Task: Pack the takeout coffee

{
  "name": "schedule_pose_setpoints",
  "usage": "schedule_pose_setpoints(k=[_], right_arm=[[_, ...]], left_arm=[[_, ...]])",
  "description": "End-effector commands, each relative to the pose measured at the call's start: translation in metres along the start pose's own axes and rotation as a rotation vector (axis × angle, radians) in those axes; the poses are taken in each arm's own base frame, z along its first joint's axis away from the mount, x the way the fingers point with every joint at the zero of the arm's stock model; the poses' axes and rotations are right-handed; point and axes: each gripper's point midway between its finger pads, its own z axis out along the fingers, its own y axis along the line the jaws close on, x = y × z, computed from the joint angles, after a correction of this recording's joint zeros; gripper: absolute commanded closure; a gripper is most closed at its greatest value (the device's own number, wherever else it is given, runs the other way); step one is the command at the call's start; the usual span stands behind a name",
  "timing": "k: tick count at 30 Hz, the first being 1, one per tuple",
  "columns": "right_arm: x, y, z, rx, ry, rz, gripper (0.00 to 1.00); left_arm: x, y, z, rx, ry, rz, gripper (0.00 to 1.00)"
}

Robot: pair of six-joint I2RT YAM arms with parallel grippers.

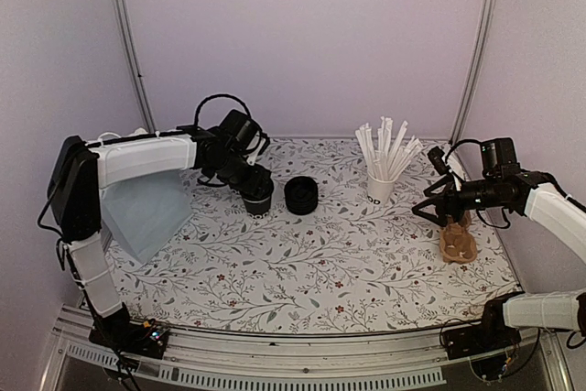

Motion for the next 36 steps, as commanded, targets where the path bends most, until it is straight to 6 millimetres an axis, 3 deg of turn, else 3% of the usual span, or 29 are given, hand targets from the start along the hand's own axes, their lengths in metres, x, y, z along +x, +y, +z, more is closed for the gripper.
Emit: schedule_pose_setpoints(k=[1, 9, 13, 18, 23, 28, 31, 36], right_arm=[[0.006, -0.002, 0.003, -0.002, 0.006, -0.002, 0.16], [0.009, -0.004, 0.006, 0.001, 0.019, 0.006, 0.16], [0.009, -0.004, 0.006, 0.001, 0.020, 0.007, 0.16], [0.009, -0.004, 0.006, -0.001, 0.020, 0.008, 0.16], [0.009, -0.004, 0.006, -0.001, 0.018, 0.006, 0.16], [0.010, -0.004, 0.007, -0.006, 0.022, 0.009, 0.16], [0.010, -0.004, 0.007, -0.006, 0.021, 0.009, 0.16], [0.010, -0.003, 0.007, -0.011, 0.021, 0.008, 0.16]], left_arm=[[-0.021, 0.008, 0.002, 0.012, -0.060, -0.016, 0.34], [-0.021, 0.006, 0.004, 0.030, -0.057, -0.012, 0.20], [-0.027, 0.002, -0.011, 0.044, -0.078, -0.012, 0.16], [-0.040, -0.004, -0.049, 0.050, -0.140, 0.014, 0.14], [-0.047, -0.019, -0.111, 0.036, -0.190, 0.023, 0.15], [-0.031, 0.007, -0.157, -0.101, -0.199, -0.074, 0.20], [-0.025, 0.016, -0.186, -0.160, -0.217, -0.056, 0.20], [-0.019, 0.047, -0.232, -0.270, -0.251, -0.101, 0.18]])
